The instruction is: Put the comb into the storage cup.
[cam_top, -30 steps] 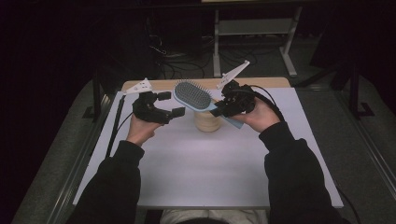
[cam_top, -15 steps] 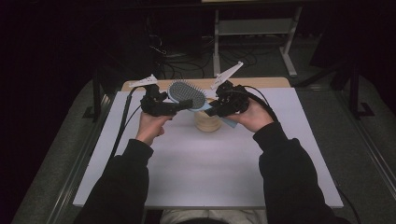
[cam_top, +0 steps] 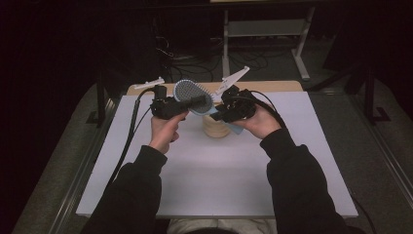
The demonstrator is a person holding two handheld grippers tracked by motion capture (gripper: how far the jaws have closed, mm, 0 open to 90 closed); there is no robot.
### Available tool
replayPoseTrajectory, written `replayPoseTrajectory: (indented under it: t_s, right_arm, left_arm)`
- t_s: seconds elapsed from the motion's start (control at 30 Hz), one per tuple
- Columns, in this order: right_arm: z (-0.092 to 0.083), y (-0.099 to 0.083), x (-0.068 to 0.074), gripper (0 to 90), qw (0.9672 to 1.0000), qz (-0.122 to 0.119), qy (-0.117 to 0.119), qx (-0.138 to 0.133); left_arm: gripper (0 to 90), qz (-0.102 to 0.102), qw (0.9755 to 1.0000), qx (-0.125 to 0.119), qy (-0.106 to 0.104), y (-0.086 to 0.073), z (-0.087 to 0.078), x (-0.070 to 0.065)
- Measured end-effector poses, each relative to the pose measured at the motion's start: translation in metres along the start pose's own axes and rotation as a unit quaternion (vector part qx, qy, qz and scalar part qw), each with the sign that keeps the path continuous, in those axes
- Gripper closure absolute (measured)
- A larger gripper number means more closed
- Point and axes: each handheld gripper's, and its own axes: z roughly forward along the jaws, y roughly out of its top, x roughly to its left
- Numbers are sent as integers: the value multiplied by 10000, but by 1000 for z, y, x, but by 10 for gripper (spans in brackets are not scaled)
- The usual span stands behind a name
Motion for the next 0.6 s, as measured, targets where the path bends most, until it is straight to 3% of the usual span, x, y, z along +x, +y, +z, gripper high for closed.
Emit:
replayPoseTrajectory:
  t_s: [0.07, 0.27, 0.4, 0.6]
  right_arm:
    - [1, 0, 0, 695, 10000, -15, 8, -30]
    - [2, 5, 0, 695, 10000, 19, 11, -85]
    - [2, 5, -3, 683, 9998, 128, 67, -153]
    - [2, 2, -8, 601, 9992, 344, 138, -169]
  left_arm:
    - [438, 15, 9999, 111, -57, 5, -2, 0]
    - [512, 323, 9995, -53, -3, 14, -3, -11]
    - [522, 497, 9987, 16, 67, 17, -1, -16]
    - [534, 527, 9985, -30, 128, 20, -2, -16]
